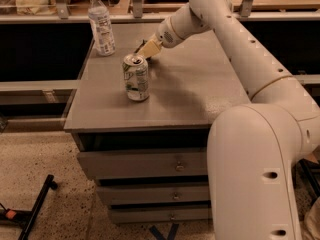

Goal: Move rxbar chocolate near blue plastic bottle

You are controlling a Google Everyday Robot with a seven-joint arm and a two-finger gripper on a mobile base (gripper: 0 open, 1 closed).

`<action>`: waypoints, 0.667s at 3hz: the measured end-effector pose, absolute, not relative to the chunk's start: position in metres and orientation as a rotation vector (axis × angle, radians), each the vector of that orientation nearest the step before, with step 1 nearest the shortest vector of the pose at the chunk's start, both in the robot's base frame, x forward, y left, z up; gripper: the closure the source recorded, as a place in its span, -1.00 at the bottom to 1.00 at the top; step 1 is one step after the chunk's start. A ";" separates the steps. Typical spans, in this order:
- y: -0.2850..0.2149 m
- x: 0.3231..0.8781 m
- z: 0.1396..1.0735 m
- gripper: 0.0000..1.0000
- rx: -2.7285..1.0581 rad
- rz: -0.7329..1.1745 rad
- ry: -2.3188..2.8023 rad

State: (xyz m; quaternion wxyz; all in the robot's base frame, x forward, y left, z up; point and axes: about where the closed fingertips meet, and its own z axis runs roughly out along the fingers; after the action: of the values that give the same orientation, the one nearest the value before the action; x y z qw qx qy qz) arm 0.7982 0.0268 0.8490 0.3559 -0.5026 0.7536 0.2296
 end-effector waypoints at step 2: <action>0.056 0.801 0.855 1.00 -1.330 0.583 1.927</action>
Offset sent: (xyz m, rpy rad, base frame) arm 0.0053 0.0380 0.0187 -0.0164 -0.0373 0.0278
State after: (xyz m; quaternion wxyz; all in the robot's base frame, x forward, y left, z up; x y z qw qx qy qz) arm 0.8011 0.0556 0.8553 0.3566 -0.5151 0.7461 0.2257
